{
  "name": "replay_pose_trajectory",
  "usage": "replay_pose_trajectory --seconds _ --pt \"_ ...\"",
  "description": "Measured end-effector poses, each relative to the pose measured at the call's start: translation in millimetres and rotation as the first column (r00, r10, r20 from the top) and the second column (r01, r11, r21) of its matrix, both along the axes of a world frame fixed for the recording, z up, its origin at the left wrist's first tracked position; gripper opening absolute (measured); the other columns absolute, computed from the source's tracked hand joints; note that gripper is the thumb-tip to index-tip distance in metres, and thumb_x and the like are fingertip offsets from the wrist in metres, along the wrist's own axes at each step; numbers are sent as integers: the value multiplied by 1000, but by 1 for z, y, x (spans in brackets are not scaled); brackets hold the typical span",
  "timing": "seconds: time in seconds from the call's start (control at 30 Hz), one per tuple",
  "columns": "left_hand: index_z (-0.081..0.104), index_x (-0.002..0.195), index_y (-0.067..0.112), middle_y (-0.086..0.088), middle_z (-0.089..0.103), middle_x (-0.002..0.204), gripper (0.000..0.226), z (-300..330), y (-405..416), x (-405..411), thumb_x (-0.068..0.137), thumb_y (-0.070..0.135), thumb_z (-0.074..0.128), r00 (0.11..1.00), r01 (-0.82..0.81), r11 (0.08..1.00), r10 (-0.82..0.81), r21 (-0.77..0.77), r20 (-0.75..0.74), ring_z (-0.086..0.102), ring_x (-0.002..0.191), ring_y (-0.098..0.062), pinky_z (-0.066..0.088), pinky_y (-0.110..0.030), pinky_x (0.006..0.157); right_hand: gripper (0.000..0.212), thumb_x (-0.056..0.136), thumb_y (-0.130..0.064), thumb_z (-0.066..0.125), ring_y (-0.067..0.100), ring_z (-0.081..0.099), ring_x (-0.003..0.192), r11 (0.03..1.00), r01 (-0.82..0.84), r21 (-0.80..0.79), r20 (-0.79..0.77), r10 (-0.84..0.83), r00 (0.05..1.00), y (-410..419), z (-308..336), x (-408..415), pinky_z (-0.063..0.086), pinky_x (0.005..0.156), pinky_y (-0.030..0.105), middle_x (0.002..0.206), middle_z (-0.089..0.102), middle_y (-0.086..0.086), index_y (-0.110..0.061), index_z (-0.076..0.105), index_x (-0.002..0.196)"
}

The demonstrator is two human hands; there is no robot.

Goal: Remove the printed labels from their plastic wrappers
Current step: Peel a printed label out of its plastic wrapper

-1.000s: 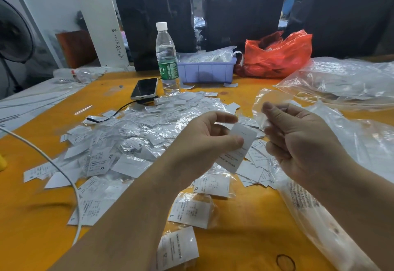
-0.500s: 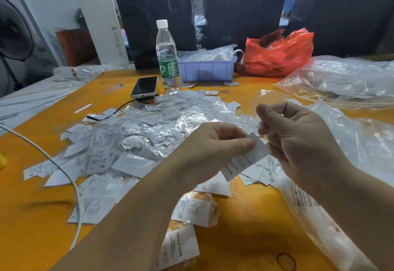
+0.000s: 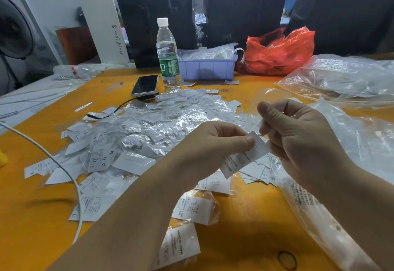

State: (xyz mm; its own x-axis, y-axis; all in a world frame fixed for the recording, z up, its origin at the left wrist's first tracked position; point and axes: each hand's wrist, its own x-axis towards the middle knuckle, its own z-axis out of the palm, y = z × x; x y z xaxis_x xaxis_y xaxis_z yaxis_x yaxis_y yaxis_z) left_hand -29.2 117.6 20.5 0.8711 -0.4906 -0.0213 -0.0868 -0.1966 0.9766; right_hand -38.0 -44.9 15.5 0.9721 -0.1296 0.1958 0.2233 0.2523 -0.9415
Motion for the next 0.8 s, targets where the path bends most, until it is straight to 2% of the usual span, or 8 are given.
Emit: replay_pose_trajectory --seconds 0.1,0.27,0.47,0.57,0.73,0.8 --pt "72 79 17 0 67 80 13 -1 0 1 90 21 67 1000 -10 1000 10 -2 -5 56 83 -19 41 -30 78 24 77 -28 70 8 24 32 1000 -4 -23 -3 4 1000 0 0 0 24 36 18 49 54 2 -9 55 73" --pt "72 75 21 -2 68 83 10 -1 0 1 84 26 72 1000 -22 999 21 -28 -20 56 85 -19 41 -32 79 22 81 -28 69 10 24 35 999 -7 -43 -19 6 1000 -1 -2 0 25 48 27 47 53 -2 -12 56 72" --pt "73 79 18 5 67 76 12 -1 2 4 89 20 66 995 -58 997 53 -60 -83 57 71 -10 42 -25 64 19 69 -33 75 7 26 33 996 -57 -67 3 57 998 0 -1 0 26 36 17 51 54 1 -20 64 63" --pt "72 82 17 5 67 74 10 -1 3 5 89 20 66 992 -81 993 72 -82 -104 56 67 -9 41 -28 64 23 63 -33 78 6 26 33 994 -73 -80 21 75 997 0 -1 1 25 35 15 50 53 0 -17 62 69" --pt "73 92 8 5 65 69 13 -3 4 9 89 19 66 984 -160 981 150 -107 -96 52 61 -10 40 -27 60 23 66 -25 77 3 26 34 986 -64 -157 32 70 997 -1 0 -1 25 35 17 46 50 -7 -12 65 81" --pt "73 89 8 6 63 64 12 -4 4 12 88 17 66 977 -202 970 189 -132 -101 49 56 -10 41 -25 55 27 68 -22 75 3 26 33 980 -57 -189 42 66 997 -2 1 -1 24 35 17 45 52 -6 -9 65 89"
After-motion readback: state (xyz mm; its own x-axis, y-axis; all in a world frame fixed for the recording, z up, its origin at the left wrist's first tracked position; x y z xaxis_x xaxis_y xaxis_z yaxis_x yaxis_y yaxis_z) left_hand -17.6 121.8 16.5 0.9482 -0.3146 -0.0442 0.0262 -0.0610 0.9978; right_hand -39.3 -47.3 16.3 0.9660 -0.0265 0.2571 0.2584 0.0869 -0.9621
